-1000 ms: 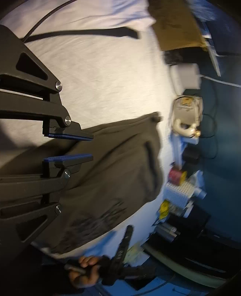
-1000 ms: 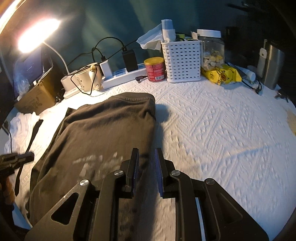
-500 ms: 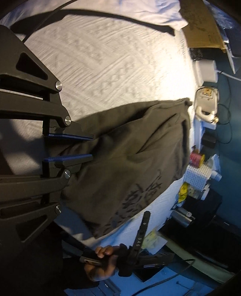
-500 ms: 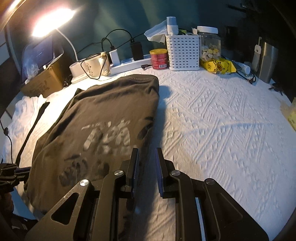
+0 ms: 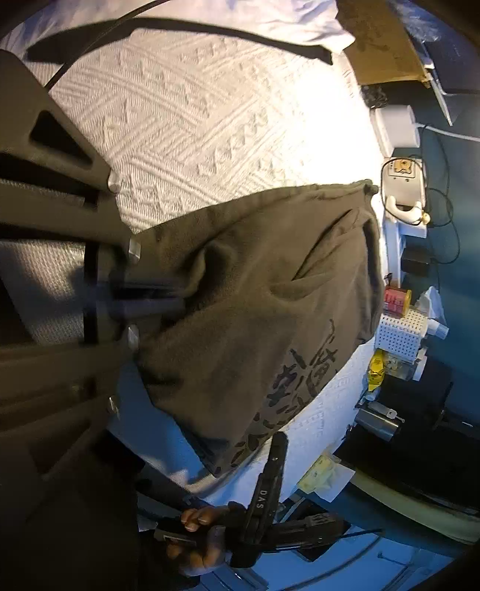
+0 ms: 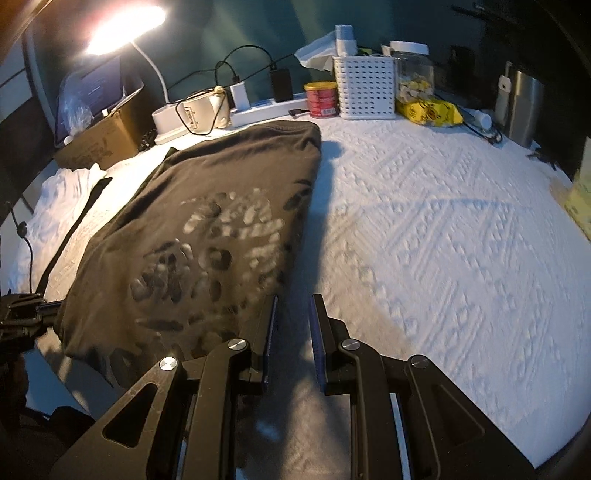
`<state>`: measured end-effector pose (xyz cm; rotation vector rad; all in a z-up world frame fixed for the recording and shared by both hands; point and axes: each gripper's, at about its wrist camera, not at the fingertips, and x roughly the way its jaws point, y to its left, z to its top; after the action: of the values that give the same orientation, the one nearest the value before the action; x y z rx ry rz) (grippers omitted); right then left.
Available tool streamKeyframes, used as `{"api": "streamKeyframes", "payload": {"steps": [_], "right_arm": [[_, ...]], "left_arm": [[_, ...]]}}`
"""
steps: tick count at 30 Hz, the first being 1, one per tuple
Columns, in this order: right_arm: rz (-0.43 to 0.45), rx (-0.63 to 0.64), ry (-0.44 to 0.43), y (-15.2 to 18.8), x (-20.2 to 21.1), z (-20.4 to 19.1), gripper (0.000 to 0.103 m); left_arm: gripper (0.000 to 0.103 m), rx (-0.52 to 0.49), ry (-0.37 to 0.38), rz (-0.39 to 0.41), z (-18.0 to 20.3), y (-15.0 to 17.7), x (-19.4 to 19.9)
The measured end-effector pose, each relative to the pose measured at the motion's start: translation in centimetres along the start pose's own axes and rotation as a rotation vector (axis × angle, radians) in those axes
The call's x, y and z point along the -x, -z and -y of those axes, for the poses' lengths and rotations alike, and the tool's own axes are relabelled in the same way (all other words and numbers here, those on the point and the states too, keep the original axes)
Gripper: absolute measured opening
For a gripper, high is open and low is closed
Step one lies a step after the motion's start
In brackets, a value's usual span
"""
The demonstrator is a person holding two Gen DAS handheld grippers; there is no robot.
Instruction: Fold small clothes
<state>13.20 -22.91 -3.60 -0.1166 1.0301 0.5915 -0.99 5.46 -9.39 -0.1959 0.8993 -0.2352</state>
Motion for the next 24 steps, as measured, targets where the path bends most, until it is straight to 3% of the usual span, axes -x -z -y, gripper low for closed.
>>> {"api": "streamKeyframes", "payload": {"steps": [7,14,17,21,24], "right_arm": [[0.004,0.022,-0.010,0.9,0.7,-0.2,0.019],[-0.021,0.051,-0.024,2.0,0.0,-1.6,0.019],[-0.022,0.051,-0.026,2.3,0.2,-1.6,0.019],[-0.017,0.039,-0.015,2.5,0.6,-1.2,0.019],[-0.008,0.028,-0.010,2.6,0.9,-1.0,0.024]], "left_arm": [[0.002,0.067,-0.064,0.042,-2.5,-0.4,3.3],[0.003,0.065,-0.059,-0.087,-2.3,0.8,1.1],[0.005,0.084,-0.058,-0.067,-2.6,0.1,1.9],[0.008,0.068,-0.098,0.021,-2.3,-1.4,3.3],[0.029,0.037,-0.082,0.053,-1.6,-2.5,3.2]]}}
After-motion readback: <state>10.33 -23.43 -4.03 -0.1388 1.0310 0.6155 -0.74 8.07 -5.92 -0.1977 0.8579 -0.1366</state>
